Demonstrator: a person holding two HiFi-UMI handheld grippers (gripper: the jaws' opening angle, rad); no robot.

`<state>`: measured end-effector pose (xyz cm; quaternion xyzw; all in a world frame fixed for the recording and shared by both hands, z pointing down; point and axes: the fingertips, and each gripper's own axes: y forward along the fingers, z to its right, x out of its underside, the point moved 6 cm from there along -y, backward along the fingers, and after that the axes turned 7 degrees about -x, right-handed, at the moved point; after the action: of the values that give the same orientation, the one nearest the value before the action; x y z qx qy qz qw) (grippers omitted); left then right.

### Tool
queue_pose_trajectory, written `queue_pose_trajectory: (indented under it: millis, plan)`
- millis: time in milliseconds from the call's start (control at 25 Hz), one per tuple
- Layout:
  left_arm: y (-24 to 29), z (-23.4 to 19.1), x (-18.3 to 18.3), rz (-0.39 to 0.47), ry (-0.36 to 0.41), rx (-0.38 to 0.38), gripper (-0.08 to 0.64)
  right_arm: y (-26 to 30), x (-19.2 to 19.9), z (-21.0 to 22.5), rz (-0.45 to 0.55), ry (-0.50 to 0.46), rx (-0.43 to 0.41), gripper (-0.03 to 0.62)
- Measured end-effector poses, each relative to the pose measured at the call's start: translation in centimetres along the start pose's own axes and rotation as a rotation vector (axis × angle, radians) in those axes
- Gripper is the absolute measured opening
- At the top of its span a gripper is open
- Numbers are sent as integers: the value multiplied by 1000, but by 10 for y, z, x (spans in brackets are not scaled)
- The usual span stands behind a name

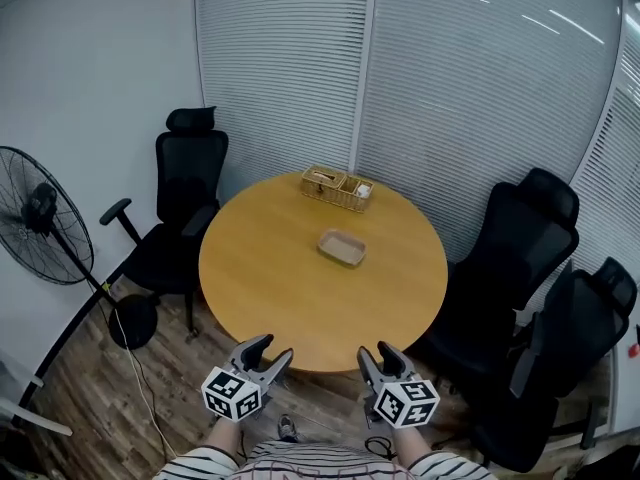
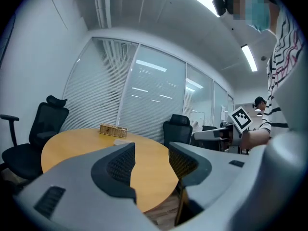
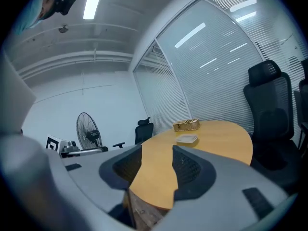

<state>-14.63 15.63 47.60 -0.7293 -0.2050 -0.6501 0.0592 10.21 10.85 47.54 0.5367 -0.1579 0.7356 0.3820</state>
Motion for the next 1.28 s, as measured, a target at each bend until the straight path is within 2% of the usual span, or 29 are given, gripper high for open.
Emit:
queue_pose_trajectory:
  millis: [360,720,960,1280]
  plan:
    - [58,-96,-15,-46,-1,102,196,88,-11,1,30,45,112,193]
    - [102,-144,-19,-95,4,178,196,130,-17,19,64,98,208,193]
    - [133,-159,-15,-105,-8,169,196,151,-20,49,67,117,225,193]
    - [187,-179,-18,-120,-29,114,196,194,-40,103,40,121,205,193]
